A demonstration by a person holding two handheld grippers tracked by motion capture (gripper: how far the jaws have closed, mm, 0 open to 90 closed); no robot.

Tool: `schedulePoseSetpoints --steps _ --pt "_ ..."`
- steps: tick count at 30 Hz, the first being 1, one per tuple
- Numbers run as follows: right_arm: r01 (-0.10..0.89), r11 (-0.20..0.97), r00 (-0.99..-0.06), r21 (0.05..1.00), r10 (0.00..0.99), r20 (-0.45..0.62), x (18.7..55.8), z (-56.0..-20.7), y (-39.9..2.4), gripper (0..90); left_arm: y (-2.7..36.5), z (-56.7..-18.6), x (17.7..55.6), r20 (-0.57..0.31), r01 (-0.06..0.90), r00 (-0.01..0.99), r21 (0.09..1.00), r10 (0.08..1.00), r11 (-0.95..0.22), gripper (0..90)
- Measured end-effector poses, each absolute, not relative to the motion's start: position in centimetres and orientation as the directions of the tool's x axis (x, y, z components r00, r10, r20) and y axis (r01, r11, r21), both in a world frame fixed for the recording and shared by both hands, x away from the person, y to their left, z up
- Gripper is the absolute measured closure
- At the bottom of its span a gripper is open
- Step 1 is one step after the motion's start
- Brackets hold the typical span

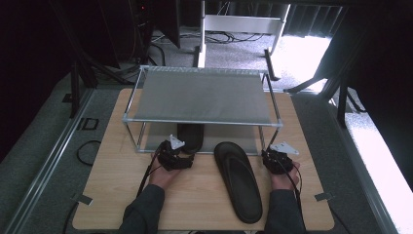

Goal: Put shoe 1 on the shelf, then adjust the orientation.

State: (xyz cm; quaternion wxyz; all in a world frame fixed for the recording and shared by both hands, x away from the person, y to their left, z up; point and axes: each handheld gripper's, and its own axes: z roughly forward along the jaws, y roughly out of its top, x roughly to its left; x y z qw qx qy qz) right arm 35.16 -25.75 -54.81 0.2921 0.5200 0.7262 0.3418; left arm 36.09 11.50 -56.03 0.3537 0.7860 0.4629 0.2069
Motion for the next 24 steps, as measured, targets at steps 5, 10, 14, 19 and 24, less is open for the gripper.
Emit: schedulePoseSetpoints --steps 5,10,14,19,24 --pt "0.547 0.205 -0.288 0.812 0.956 -0.047 34.1 -54.1 -25.9 66.2 11.6 -56.0 36.1 -0.006 0.582 0.483 0.749 0.875 -0.316 19.6" --pt "0.515 0.205 -0.307 0.832 0.951 -0.044 32.3 -53.1 -25.5 63.8 11.7 -56.0 36.1 -0.015 0.583 0.484 0.751 0.875 -0.310 19.6" --pt "0.492 0.211 -0.338 0.844 0.941 -0.038 31.0 -52.4 -24.9 62.7 11.6 -56.0 36.1 -0.009 0.583 0.482 0.750 0.876 -0.313 19.7" --pt "0.482 0.189 -0.405 0.856 0.914 0.026 29.8 -51.9 -23.9 58.3 11.5 -56.0 36.0 -0.002 0.582 0.479 0.749 0.878 -0.316 20.2" --pt "0.462 0.212 -0.461 0.861 0.887 0.029 29.2 -51.5 -22.7 54.3 11.5 -56.0 36.0 -0.001 0.582 0.478 0.749 0.878 -0.316 20.2"
